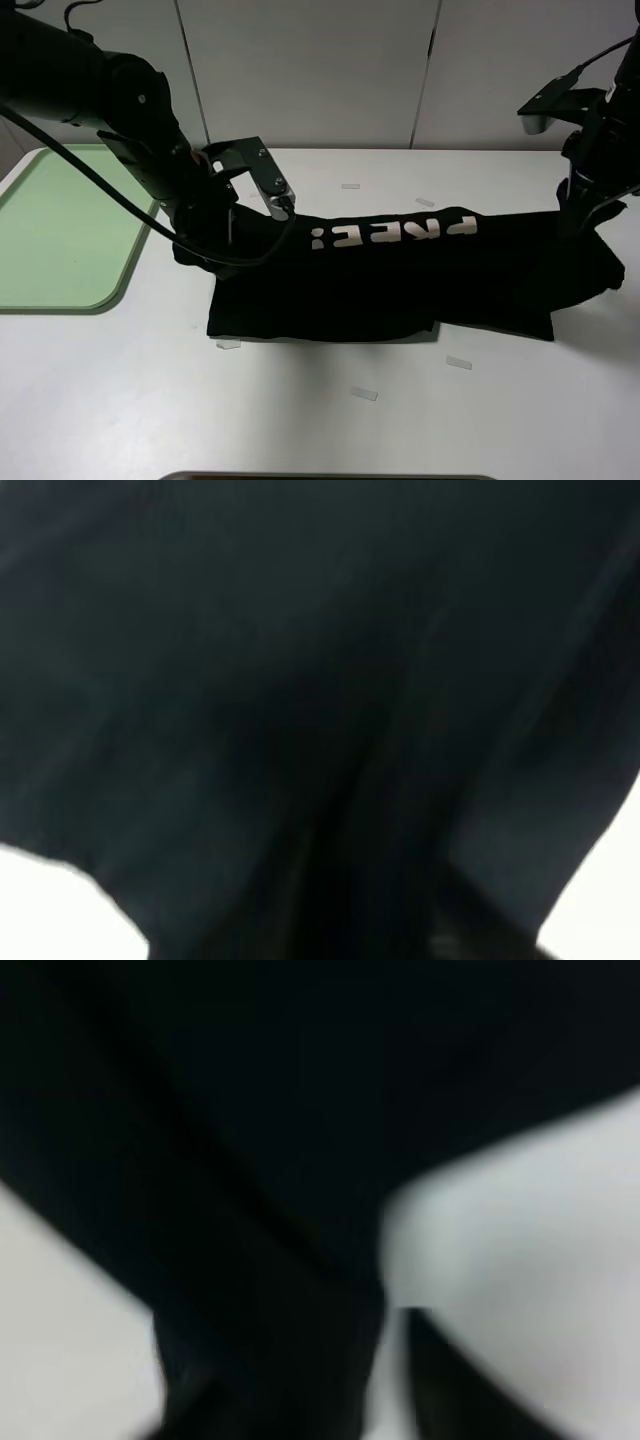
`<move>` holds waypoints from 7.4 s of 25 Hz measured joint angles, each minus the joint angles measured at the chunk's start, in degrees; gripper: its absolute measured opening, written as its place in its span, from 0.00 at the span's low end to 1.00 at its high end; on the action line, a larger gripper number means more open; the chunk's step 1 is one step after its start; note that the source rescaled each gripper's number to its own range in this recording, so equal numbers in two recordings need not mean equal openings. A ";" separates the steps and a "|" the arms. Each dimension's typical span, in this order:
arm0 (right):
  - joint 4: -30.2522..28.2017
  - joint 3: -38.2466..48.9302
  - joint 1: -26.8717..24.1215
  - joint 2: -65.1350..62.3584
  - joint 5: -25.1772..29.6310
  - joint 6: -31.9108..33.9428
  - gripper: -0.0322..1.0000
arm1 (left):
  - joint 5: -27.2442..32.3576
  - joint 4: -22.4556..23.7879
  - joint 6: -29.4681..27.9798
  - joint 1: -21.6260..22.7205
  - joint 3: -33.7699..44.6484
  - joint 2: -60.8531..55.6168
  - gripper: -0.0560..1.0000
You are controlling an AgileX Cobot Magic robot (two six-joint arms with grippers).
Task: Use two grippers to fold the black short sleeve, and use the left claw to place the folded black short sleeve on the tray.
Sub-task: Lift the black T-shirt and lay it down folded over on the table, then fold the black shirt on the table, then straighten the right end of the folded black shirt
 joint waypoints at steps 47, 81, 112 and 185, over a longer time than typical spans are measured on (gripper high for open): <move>9.34 0.00 -0.34 -15.77 3.07 5.46 1.00 | 12.22 3.11 -11.51 0.57 0.30 -17.96 1.00; 14.50 0.00 -0.34 -20.31 3.18 16.32 1.00 | 24.96 2.60 -32.97 0.57 23.14 -91.60 1.00; 15.30 0.00 -0.34 -20.31 0.98 16.32 1.00 | 30.80 2.60 -36.93 3.58 32.61 -101.69 1.00; 4.49 0.00 -15.31 16.46 -15.42 29.25 1.00 | 30.85 3.53 -36.99 30.77 32.61 -101.69 1.00</move>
